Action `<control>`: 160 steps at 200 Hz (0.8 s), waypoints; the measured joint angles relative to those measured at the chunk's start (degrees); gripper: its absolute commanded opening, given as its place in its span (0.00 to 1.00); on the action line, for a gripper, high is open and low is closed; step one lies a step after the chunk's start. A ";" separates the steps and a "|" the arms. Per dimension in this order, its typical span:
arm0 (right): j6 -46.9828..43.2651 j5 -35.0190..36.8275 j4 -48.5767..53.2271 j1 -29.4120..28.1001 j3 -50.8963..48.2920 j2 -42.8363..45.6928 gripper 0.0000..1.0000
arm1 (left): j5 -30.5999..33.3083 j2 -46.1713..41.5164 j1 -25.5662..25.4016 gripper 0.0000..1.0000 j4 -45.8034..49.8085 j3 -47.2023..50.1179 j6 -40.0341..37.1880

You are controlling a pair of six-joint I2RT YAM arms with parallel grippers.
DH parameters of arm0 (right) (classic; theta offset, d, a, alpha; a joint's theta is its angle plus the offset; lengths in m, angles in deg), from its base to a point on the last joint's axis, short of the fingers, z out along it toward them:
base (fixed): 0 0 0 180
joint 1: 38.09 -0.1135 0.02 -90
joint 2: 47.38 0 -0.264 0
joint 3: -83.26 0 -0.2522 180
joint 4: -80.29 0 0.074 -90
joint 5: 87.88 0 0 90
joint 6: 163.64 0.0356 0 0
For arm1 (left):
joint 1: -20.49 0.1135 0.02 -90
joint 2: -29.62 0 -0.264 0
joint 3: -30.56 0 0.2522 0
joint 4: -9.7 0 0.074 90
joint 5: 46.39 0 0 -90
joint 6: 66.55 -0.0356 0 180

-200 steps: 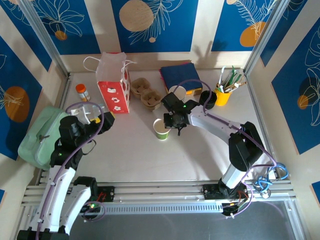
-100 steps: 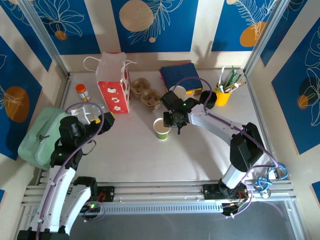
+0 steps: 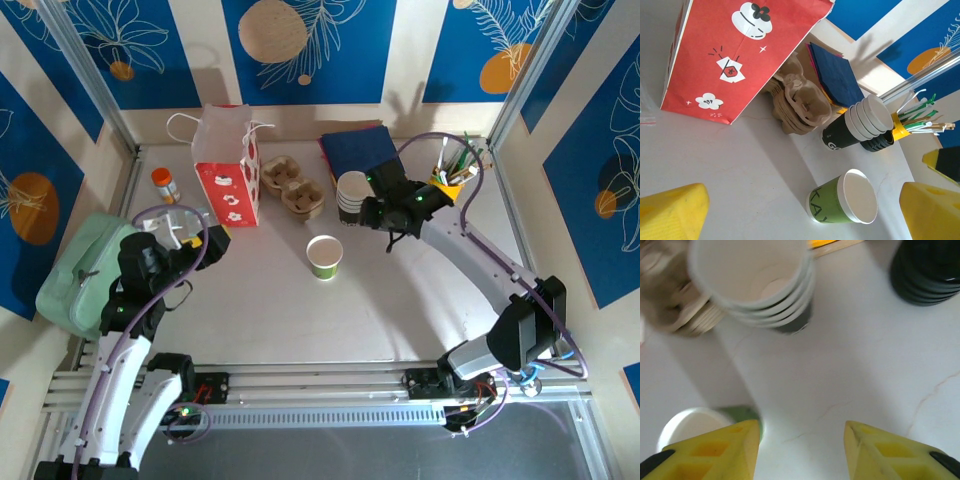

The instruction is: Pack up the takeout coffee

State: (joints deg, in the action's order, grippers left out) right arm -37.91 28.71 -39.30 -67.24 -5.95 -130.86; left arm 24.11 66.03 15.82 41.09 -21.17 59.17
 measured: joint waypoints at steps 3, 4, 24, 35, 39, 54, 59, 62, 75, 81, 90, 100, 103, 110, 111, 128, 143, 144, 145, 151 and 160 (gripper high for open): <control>-0.13 0.15 -0.11 0.55 -0.15 -0.02 0.50 | 0.02 -0.11 0.00 0.97 0.02 0.00 0.00; -0.15 0.22 -0.20 0.98 -0.28 -0.11 0.50 | 0.02 -0.15 0.00 0.97 0.00 0.00 0.00; -1.01 0.76 -1.68 5.64 -1.33 -1.33 0.52 | 0.02 -0.70 0.00 0.97 0.04 0.00 0.00; -1.44 1.27 -2.93 7.93 -1.70 -2.69 0.52 | 0.02 -0.74 0.00 0.97 0.17 0.00 0.00; -1.64 1.55 -3.37 8.61 -1.81 -3.23 0.52 | 0.02 -0.79 0.00 0.97 0.24 0.00 -0.02; -2.34 1.81 -5.14 10.73 -1.97 -5.75 0.52 | 0.02 -0.76 0.00 0.97 0.68 -0.02 -0.07; -2.69 1.95 -5.90 11.34 -1.97 -6.67 0.53 | 0.02 -0.76 0.00 0.97 0.85 -0.04 -0.11; -2.73 1.95 -6.21 11.61 -1.99 -7.04 0.53 | 0.02 -0.76 0.00 0.97 0.94 -0.07 -0.15; -3.30 1.99 -7.91 12.92 -2.03 -8.85 0.53 | 0.04 -0.76 0.00 0.97 1.22 -0.20 -0.17; -3.43 1.99 -8.59 13.46 -2.05 -9.57 0.53 | 0.04 -0.76 0.00 0.97 1.29 -0.22 -0.17; -3.74 2.01 -9.55 14.29 -2.05 -10.43 0.53 | 0.04 -0.76 0.00 0.97 1.31 -0.24 -0.20; -4.04 2.03 -10.58 15.19 -2.05 -11.45 0.53 | 0.04 -0.76 0.00 0.97 1.31 -0.24 -0.17; -4.04 2.03 -10.84 15.41 -2.05 -11.72 0.53 | 0.04 -0.76 0.00 0.97 1.31 -0.24 -0.20; -4.24 2.12 -11.45 15.85 -1.99 -12.41 0.53 | 0.04 -0.76 0.00 0.97 1.31 -0.24 -0.17; -4.24 2.16 -11.61 15.93 -1.97 -12.57 0.53 | 0.04 -0.76 0.00 0.97 1.31 -0.26 -0.17; -4.48 2.19 -12.76 17.07 -1.40 -14.73 0.53 | 0.04 -0.68 0.00 0.97 1.31 -0.33 -0.17; -4.68 2.21 -13.44 17.99 -0.90 -16.28 0.54 | 0.04 -0.66 0.00 0.97 1.33 -0.33 -0.20; -4.70 2.21 -13.51 18.05 -0.87 -16.35 0.54 | 0.04 -0.66 0.00 0.97 1.33 -0.33 -0.20; -4.70 2.21 -13.57 18.08 -0.87 -16.44 0.54 | 0.04 -0.66 0.00 0.97 1.33 -0.33 -0.20; -4.76 2.21 -14.01 18.49 -0.85 -16.92 0.54 | 0.07 -0.66 0.00 0.97 1.33 -0.33 -0.20; -5.07 2.43 -14.56 19.04 -0.85 -17.35 0.54 | 0.07 -0.66 0.00 0.97 1.36 -0.35 -0.20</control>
State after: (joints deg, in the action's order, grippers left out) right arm -42.98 31.13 -53.85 -48.20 -6.80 -148.22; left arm 24.17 65.37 15.82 42.44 -21.52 58.98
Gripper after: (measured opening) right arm 0.535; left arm 0.973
